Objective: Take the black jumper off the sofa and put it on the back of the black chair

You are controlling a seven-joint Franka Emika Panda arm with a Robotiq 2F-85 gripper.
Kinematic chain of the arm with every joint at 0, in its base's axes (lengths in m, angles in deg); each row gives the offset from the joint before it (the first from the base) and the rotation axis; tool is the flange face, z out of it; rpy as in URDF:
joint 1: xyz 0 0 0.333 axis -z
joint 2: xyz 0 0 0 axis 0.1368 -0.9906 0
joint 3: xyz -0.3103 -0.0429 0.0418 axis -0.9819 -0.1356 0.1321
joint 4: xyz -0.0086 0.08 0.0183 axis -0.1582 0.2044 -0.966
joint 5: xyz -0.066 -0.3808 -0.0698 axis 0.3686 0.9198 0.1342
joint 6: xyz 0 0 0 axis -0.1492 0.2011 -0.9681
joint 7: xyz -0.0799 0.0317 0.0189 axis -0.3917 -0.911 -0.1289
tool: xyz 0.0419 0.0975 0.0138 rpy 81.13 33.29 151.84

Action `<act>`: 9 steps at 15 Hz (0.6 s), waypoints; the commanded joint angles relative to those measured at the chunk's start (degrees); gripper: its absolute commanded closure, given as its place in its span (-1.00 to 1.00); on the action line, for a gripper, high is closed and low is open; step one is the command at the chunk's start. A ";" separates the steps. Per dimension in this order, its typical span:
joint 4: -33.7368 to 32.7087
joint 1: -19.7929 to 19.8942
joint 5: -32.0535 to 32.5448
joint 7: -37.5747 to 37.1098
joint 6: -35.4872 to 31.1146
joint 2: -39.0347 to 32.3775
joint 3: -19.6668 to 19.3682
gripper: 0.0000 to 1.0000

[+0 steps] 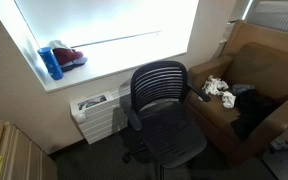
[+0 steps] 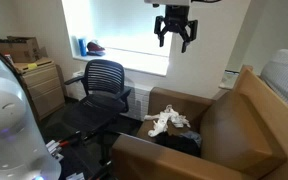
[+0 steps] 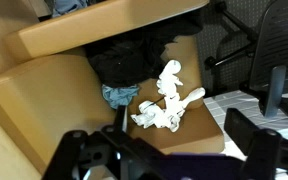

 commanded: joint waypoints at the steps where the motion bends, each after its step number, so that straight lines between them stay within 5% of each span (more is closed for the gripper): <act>1: -0.14 1.61 -0.50 0.38 0.14 -0.20 1.40 -1.00; 9: 0.37 1.75 0.38 0.27 0.28 -1.61 2.51 -1.00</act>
